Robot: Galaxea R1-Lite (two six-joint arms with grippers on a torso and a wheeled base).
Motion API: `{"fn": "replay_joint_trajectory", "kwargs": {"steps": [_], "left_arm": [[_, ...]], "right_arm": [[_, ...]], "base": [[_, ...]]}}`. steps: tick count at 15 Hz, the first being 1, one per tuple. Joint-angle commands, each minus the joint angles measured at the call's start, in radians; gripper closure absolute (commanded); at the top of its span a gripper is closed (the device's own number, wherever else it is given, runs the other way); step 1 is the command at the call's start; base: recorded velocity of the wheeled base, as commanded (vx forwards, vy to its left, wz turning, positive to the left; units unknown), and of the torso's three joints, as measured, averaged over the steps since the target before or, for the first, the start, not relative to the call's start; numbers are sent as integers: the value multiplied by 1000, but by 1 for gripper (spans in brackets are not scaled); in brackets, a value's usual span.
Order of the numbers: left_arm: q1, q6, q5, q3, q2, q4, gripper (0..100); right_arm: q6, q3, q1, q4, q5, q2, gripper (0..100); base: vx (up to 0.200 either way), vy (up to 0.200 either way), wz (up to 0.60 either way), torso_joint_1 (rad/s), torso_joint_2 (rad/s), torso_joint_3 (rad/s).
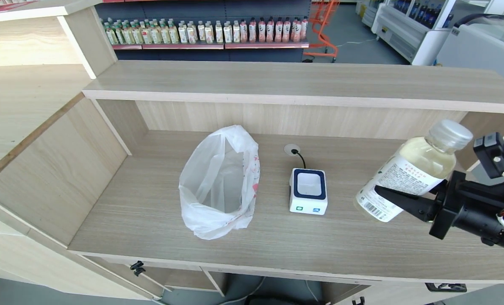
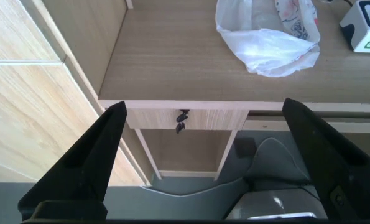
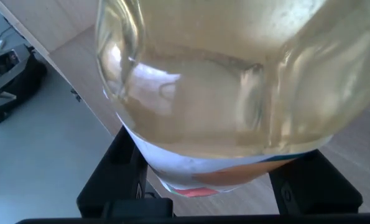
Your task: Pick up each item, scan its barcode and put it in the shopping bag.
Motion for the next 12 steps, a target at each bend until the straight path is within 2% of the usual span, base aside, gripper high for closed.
{"fn": "replay_joint_trajectory", "kwargs": {"steps": [1,5,7,12], "left_arm": [[-1,0,0,0,1,0,0],[-1,0,0,0,1,0,0],[-1,0,0,0,1,0,0],[-1,0,0,1,1,0,0]], "right_arm": [[1,-2,0,0,3,2,100],[81,-48,3,52,3,11,100],[84,-105,2,81,3,43,100],[85,-142,2,92,3,71,100]], "base": [[-200,200,0,27,17,-2],[-200,200,0,-4,0,2],[0,200,0,2,5,0],[0,0,0,0,0,0]]}}
